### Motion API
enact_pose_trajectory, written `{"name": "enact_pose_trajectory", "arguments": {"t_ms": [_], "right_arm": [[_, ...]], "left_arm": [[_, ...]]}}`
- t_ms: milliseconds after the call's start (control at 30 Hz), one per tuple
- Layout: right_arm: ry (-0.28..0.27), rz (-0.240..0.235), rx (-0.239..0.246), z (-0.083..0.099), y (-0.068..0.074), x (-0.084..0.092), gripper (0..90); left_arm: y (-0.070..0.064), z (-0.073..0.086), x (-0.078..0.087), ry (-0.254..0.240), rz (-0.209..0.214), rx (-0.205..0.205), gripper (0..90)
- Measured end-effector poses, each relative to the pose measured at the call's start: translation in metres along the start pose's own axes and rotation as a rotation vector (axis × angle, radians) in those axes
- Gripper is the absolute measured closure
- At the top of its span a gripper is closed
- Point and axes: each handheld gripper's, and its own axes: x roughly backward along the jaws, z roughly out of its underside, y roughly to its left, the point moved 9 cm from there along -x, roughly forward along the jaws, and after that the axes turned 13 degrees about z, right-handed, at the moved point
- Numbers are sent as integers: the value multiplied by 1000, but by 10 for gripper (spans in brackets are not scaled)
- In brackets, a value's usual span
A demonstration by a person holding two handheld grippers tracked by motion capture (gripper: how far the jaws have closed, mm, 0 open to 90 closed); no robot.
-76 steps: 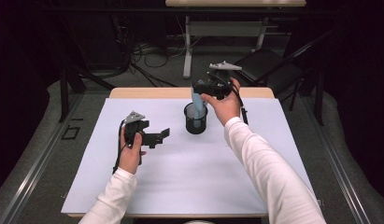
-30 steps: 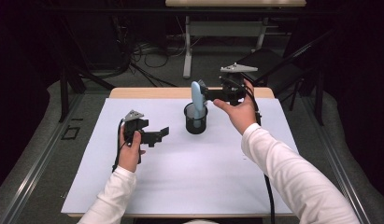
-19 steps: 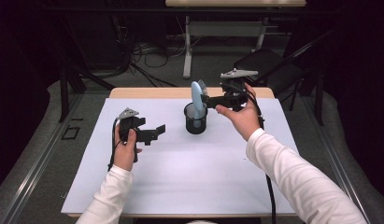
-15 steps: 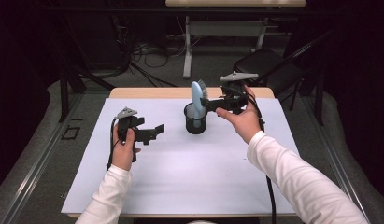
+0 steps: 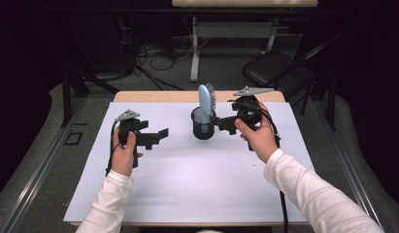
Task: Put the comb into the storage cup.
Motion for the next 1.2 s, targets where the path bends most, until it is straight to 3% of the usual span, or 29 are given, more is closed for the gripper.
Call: {"name": "enact_pose_trajectory", "arguments": {"t_ms": [167, 633, 933, 1200], "right_arm": [[-7, 26, 39, 11, -3, 5, 0], [-3, 49, 70, 53, -7, 21, 0], [20, 51, 36, 85, -12, 22, 0], [28, 65, 38, 104, -19, 22, 0]], "left_arm": [[0, -3, 1, 1, 8, -2, 6], [-4, -4, -2, 22, 24, -20, 6], [-2, -5, 1, 17, 20, -21, 6], [1, -5, 5, 12, 14, -17, 6]]}}
